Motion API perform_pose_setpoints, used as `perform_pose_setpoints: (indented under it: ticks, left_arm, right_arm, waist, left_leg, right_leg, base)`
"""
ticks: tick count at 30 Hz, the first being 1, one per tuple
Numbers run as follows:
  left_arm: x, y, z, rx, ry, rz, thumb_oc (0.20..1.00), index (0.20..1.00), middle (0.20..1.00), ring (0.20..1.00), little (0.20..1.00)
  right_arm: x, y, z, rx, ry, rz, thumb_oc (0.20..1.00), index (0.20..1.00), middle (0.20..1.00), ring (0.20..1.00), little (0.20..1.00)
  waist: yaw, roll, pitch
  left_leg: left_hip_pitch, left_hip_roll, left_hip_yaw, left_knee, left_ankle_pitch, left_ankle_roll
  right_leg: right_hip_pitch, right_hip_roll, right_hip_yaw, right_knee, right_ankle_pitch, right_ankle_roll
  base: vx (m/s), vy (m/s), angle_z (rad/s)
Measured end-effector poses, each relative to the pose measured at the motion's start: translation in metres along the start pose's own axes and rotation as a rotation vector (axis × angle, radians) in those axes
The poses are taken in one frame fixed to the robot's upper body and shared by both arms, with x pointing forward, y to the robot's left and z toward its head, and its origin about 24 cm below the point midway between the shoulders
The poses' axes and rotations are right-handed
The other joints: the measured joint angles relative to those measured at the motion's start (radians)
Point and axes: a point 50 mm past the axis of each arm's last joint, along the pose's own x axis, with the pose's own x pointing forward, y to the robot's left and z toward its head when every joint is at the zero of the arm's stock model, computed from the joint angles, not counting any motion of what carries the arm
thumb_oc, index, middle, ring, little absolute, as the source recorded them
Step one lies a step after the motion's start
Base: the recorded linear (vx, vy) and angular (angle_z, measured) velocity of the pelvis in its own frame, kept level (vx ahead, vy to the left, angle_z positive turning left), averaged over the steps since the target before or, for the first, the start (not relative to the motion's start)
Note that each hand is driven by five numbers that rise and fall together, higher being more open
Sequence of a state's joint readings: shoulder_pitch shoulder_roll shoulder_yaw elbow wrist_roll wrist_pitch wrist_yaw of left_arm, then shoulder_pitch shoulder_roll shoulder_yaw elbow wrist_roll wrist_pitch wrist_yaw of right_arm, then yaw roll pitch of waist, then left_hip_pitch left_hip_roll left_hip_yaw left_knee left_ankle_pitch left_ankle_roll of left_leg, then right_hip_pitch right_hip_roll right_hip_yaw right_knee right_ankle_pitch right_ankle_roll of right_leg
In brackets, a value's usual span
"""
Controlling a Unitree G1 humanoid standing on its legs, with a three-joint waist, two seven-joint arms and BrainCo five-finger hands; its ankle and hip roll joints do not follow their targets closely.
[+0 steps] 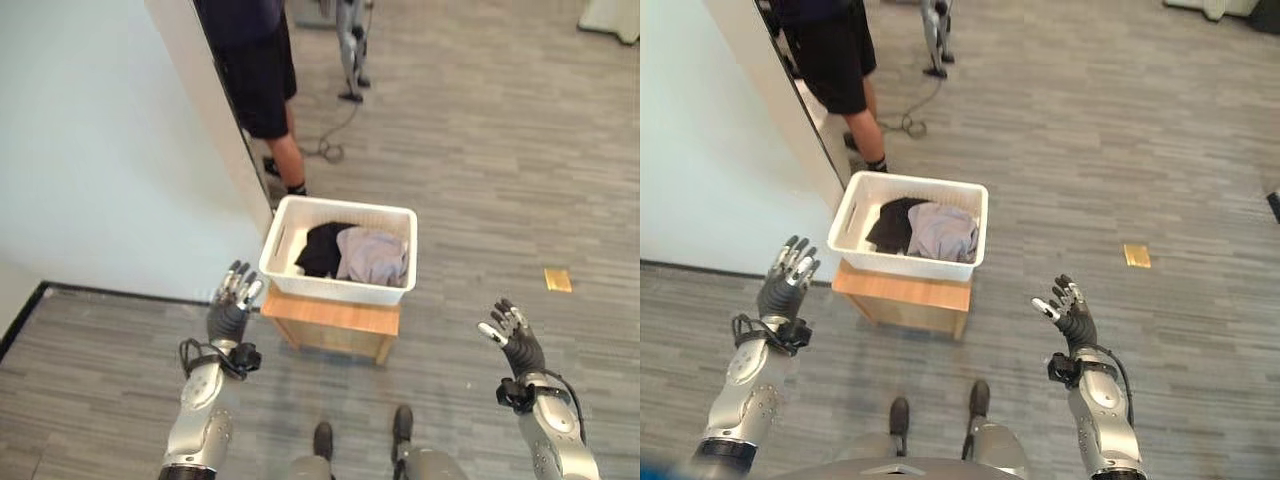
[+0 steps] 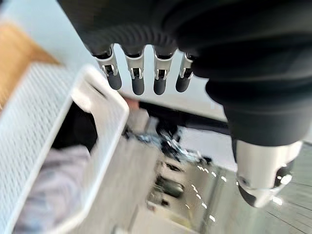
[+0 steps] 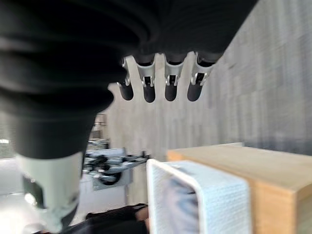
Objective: Pick up bed clothes into laundry basket.
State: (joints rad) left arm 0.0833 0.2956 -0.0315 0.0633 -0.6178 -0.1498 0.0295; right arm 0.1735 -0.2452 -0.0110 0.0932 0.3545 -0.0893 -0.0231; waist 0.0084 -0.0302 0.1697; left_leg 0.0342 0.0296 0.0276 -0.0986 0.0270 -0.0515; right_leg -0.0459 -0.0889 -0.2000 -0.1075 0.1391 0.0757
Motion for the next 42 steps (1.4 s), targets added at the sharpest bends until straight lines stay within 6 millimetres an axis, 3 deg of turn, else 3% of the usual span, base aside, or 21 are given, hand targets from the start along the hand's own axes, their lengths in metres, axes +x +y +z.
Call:
perform_pose_setpoints:
  ticks: [10, 11, 12, 15, 17, 20, 22, 23, 24, 25, 27, 28, 29, 31, 32, 33, 35, 36, 38, 40, 42]
  left_arm:
    - [-0.013, 0.005, -0.018, -0.136, 0.051, 0.104, 1.000, 1.000, 1.000, 1.000, 1.000]
    - [-0.011, -0.003, -0.035, -0.181, 0.101, 0.123, 1.000, 1.000, 1.000, 1.000, 1.000]
    - [-0.012, -0.015, -0.047, -0.222, 0.140, 0.121, 1.000, 1.000, 1.000, 1.000, 1.000]
    - [-0.011, -0.004, -0.030, -0.144, 0.087, 0.098, 1.000, 1.000, 1.000, 1.000, 1.000]
    - [-0.012, 0.014, -0.023, -0.080, 0.082, 0.127, 1.000, 1.000, 1.000, 1.000, 1.000]
    - [0.003, 0.003, -0.013, -0.076, 0.045, 0.070, 1.000, 1.000, 1.000, 1.000, 1.000]
    - [0.007, -0.001, -0.014, -0.062, 0.053, 0.039, 1.000, 1.000, 1.000, 1.000, 1.000]
    - [0.008, -0.012, -0.016, -0.092, 0.053, 0.017, 1.000, 1.000, 1.000, 1.000, 1.000]
    - [0.005, -0.013, -0.017, -0.098, 0.051, 0.012, 1.000, 1.000, 1.000, 1.000, 1.000]
    - [-0.005, -0.009, -0.026, -0.111, 0.084, 0.037, 1.000, 1.000, 1.000, 1.000, 1.000]
    - [-0.015, -0.002, -0.034, -0.146, 0.105, 0.097, 1.000, 1.000, 1.000, 1.000, 1.000]
    - [-0.016, -0.001, -0.030, -0.166, 0.080, 0.105, 1.000, 1.000, 1.000, 1.000, 1.000]
    - [-0.014, -0.001, -0.031, -0.180, 0.077, 0.112, 1.000, 1.000, 1.000, 1.000, 1.000]
    - [-0.006, -0.012, -0.035, -0.202, 0.095, 0.079, 1.000, 1.000, 1.000, 1.000, 1.000]
    - [-0.010, -0.010, -0.034, -0.194, 0.091, 0.080, 1.000, 1.000, 1.000, 1.000, 1.000]
    - [-0.015, -0.003, -0.034, -0.175, 0.099, 0.090, 1.000, 1.000, 1.000, 1.000, 1.000]
    - [-0.017, -0.001, -0.034, -0.165, 0.106, 0.087, 1.000, 1.000, 1.000, 1.000, 1.000]
    - [-0.017, -0.003, -0.036, -0.169, 0.116, 0.076, 1.000, 1.000, 1.000, 1.000, 1.000]
    - [-0.015, -0.013, -0.038, -0.178, 0.123, 0.038, 1.000, 1.000, 1.000, 1.000, 1.000]
    - [-0.012, -0.023, -0.037, -0.196, 0.113, 0.006, 1.000, 1.000, 1.000, 1.000, 1.000]
    - [-0.012, -0.021, -0.034, -0.191, 0.104, 0.022, 1.000, 1.000, 1.000, 1.000, 1.000]
  right_arm:
    - [0.019, 0.036, 0.015, -0.050, -0.063, 0.122, 1.000, 1.000, 1.000, 1.000, 1.000]
    - [0.016, 0.030, 0.014, -0.076, -0.056, 0.102, 1.000, 1.000, 1.000, 1.000, 1.000]
    - [0.010, 0.016, 0.010, -0.128, -0.028, 0.085, 1.000, 1.000, 1.000, 1.000, 1.000]
    - [0.004, 0.031, -0.003, -0.076, 0.013, 0.110, 1.000, 1.000, 1.000, 1.000, 1.000]
    - [0.007, 0.038, 0.000, -0.039, -0.010, 0.119, 1.000, 1.000, 1.000, 1.000, 1.000]
    - [0.003, 0.025, 0.000, -0.051, -0.010, 0.090, 1.000, 1.000, 1.000, 1.000, 1.000]
    - [-0.004, 0.016, -0.008, -0.052, 0.024, 0.062, 1.000, 1.000, 1.000, 1.000, 1.000]
    - [-0.012, 0.004, -0.015, -0.048, 0.053, 0.009, 1.000, 1.000, 1.000, 1.000, 1.000]
    - [-0.012, -0.001, -0.016, -0.039, 0.060, -0.016, 1.000, 1.000, 1.000, 1.000, 1.000]
    - [-0.010, -0.009, -0.015, -0.033, 0.060, -0.040, 1.000, 1.000, 1.000, 1.000, 1.000]
    - [-0.005, -0.014, -0.009, -0.029, 0.040, -0.050, 1.000, 1.000, 1.000, 1.000, 1.000]
    - [-0.009, -0.016, -0.011, -0.014, 0.050, -0.052, 1.000, 1.000, 1.000, 1.000, 1.000]
    - [-0.010, -0.022, -0.009, -0.022, 0.042, -0.062, 1.000, 1.000, 1.000, 1.000, 1.000]
    - [-0.018, -0.041, -0.008, -0.033, 0.053, -0.137, 1.000, 1.000, 1.000, 1.000, 1.000]
    - [-0.014, -0.042, -0.004, -0.027, 0.035, -0.144, 1.000, 1.000, 1.000, 1.000, 1.000]
    - [-0.005, -0.038, 0.006, 0.007, -0.019, -0.147, 1.000, 1.000, 1.000, 1.000, 1.000]
    - [-0.002, -0.034, 0.012, 0.060, -0.065, -0.149, 1.000, 1.000, 1.000, 1.000, 1.000]
    - [-0.004, -0.034, 0.012, 0.094, -0.084, -0.169, 1.000, 1.000, 1.000, 1.000, 1.000]
    - [-0.018, -0.040, 0.005, 0.095, -0.069, -0.207, 1.000, 1.000, 1.000, 1.000, 1.000]
    - [-0.023, -0.052, 0.003, 0.076, -0.054, -0.251, 1.000, 1.000, 1.000, 1.000, 1.000]
    - [-0.021, -0.040, -0.002, 0.101, -0.035, -0.219, 1.000, 1.000, 1.000, 1.000, 1.000]
  waist:
    - [0.134, -0.007, -0.073]
    - [0.124, 0.027, -0.059]
    - [0.085, 0.077, -0.056]
    - [0.090, 0.046, -0.067]
    - [0.093, 0.026, -0.059]
    - [0.025, 0.063, 0.004]
    - [0.018, 0.019, 0.037]
    - [0.007, -0.011, 0.040]
    - [0.009, -0.045, 0.056]
    - [0.035, -0.028, 0.051]
    - [0.048, 0.017, 0.063]
    - [0.039, -0.015, 0.065]
    - [0.026, -0.013, 0.085]
    - [-0.005, -0.022, 0.084]
    - [0.008, -0.029, 0.082]
    - [0.013, -0.038, 0.083]
    - [0.014, -0.060, 0.084]
    - [-0.031, -0.064, 0.081]
    - [-0.081, -0.010, 0.051]
    - [-0.080, 0.063, 0.029]
    - [-0.092, 0.062, 0.030]
  left_leg:
    - [-0.033, -0.029, -0.064, 0.019, 0.013, 0.017]
    - [-0.057, -0.068, -0.110, 0.110, -0.034, 0.097]
    - [-0.061, -0.073, -0.212, 0.181, -0.042, 0.100]
    - [-0.090, -0.126, -0.351, 0.228, -0.050, 0.109]
    - [-0.125, -0.159, -0.457, 0.236, -0.036, 0.107]
    - [-0.152, -0.198, -0.741, 0.225, 0.014, 0.033]
    - [-0.162, -0.220, -0.760, 0.163, -0.032, 0.029]
    - [-0.170, -0.240, -0.770, 0.144, -0.055, -0.002]
    - [-0.184, -0.288, -0.742, 0.231, -0.046, 0.014]
    - [-0.178, -0.267, -0.709, 0.319, -0.105, 0.020]
    - [-0.171, -0.197, -0.719, 0.257, -0.101, 0.001]
    - [-0.175, -0.201, -0.719, 0.246, -0.105, -0.004]
    - [-0.215, -0.187, -0.556, 0.248, -0.127, 0.043]
    - [-0.263, -0.140, -0.195, 0.298, -0.144, 0.057]
    - [-0.255, -0.136, -0.179, 0.323, -0.141, 0.052]
    - [-0.248, -0.071, -0.019, 0.425, -0.154, 0.043]
    - [-0.183, -0.024, 0.083, 0.431, -0.176, -0.001]
    - [-0.135, 0.023, 0.179, 0.420, -0.183, -0.013]
    - [-0.095, 0.149, 0.379, 0.411, -0.183, -0.016]
    - [-0.042, 0.139, 0.360, 0.246, -0.152, -0.027]
    - [-0.045, 0.058, 0.267, 0.193, -0.090, 0.021]
  right_leg:
    - [-0.012, -0.048, -0.120, 0.069, -0.022, 0.038]
    - [-0.032, -0.102, -0.127, 0.245, -0.048, 0.077]
    - [-0.072, -0.133, -0.069, 0.479, -0.103, 0.076]
    - [-0.144, -0.133, 0.147, 0.766, -0.202, 0.069]
    - [-0.132, -0.040, 0.260, 0.666, -0.289, 0.033]
    - [-0.053, 0.192, 0.565, 0.374, -0.379, -0.005]
    - [-0.041, 0.217, 0.617, 0.324, -0.326, -0.041]
    - [-0.039, 0.168, 0.560, 0.288, -0.264, -0.072]
    - [-0.037, 0.117, 0.501, 0.281, -0.222, -0.067]
    - [-0.032, 0.132, 0.472, 0.291, -0.229, -0.049]
    - [-0.037, 0.194, 0.442, 0.336, -0.248, -0.039]
    - [-0.025, 0.192, 0.416, 0.307, -0.270, -0.080]
    - [0.014, 0.156, 0.295, 0.262, -0.200, -0.115]
    - [0.038, 0.103, 0.149, 0.245, -0.208, -0.117]
    - [0.034, 0.098, 0.148, 0.245, -0.217, -0.115]
    - [0.051, 0.073, 0.079, 0.236, -0.207, -0.124]
    - [0.066, 0.006, -0.028, 0.219, -0.201, -0.115]
    - [0.099, -0.042, -0.119, 0.195, -0.191, -0.099]
    - [0.133, -0.061, -0.260, 0.176, -0.188, -0.071]
    - [0.122, -0.075, -0.327, 0.190, -0.183, -0.009]
    - [0.085, -0.170, -0.313, 0.316, -0.180, 0.001]
  base:
    - [0.05, 0.082, 0.24]
    - [0.04, 0.043, 1.58]
    - [0.02, -0.046, 1.96]
    - [0.11, -0.117, 2.17]
    - [0.22, -0.241, 1.90]
    - [-0.01, -0.167, 2.51]
    - [-0.09, -0.336, 2.43]
    - [-0.07, -0.336, 2.52]
    - [-0.05, -0.343, 2.08]
    - [-0.05, -0.365, 1.12]
    - [-0.16, -0.324, 1.16]
    - [-0.25, -0.298, 1.99]
    - [-0.21, -0.229, 2.15]
    - [-0.14, -0.097, 2.37]
    - [-0.26, -0.099, 1.80]
    - [-0.19, -0.042, 1.18]
    - [-0.17, -0.060, 1.52]
    - [-0.04, 0.026, 1.80]
    - [0.05, 0.163, 2.50]
    - [-0.01, 0.200, 1.71]
    - [-0.03, 0.116, 1.36]
